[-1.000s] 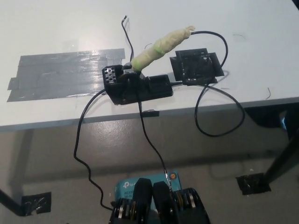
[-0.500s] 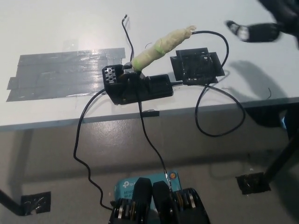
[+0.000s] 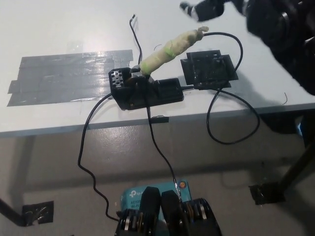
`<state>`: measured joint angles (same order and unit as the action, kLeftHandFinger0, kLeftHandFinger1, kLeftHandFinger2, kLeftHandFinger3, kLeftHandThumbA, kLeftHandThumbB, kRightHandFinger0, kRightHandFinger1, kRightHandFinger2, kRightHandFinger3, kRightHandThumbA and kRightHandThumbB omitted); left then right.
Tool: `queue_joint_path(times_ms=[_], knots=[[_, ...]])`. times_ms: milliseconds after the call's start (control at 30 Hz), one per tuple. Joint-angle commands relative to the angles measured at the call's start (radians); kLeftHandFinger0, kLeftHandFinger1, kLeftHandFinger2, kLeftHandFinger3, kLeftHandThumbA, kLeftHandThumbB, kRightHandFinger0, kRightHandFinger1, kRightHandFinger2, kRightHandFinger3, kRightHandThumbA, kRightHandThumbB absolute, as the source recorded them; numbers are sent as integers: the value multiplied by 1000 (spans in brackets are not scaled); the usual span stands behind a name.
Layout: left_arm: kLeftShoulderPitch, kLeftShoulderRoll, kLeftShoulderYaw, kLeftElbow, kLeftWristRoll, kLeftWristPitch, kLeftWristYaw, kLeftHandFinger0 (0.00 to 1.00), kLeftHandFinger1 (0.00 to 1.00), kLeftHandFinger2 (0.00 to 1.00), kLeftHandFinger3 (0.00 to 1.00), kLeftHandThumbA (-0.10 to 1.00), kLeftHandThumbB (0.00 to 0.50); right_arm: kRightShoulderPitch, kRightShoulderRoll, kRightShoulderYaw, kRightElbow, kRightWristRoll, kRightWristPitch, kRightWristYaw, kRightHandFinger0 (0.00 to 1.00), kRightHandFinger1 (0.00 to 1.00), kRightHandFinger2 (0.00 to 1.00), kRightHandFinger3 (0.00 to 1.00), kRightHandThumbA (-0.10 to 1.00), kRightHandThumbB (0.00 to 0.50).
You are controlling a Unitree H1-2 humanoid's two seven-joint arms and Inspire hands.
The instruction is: The robot uses its right hand to grab the soldering gun kept on the middle of the table and pulls it out of its base and keep it on the right side of the base
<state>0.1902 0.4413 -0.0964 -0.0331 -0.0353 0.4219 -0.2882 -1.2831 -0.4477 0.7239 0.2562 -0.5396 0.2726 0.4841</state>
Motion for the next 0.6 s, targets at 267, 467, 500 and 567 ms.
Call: queue_joint_path(times_ms=[267,467,500,567], knots=[[-5,1,-19,-49,-2,37,-27,669,747,914,1000,300,358,-1,47,84,91,-183,-56,90,1000,1000,1000,1000,556,316],[-2,-1,-26,-55,0,19,-31,665,744,897,1000,325,344,41,54,85,110,-229,-26,140,1000,1000,1000,1000,633,330],[-3,0,-27,-55,-1,17,-34,666,746,898,1000,328,344,42,57,85,118,-237,-20,147,1000,1000,1000,1000,638,329],[-9,2,-33,-57,-3,13,-41,660,739,903,1000,352,359,48,61,73,141,-236,13,179,1000,1000,1000,1000,650,365]])
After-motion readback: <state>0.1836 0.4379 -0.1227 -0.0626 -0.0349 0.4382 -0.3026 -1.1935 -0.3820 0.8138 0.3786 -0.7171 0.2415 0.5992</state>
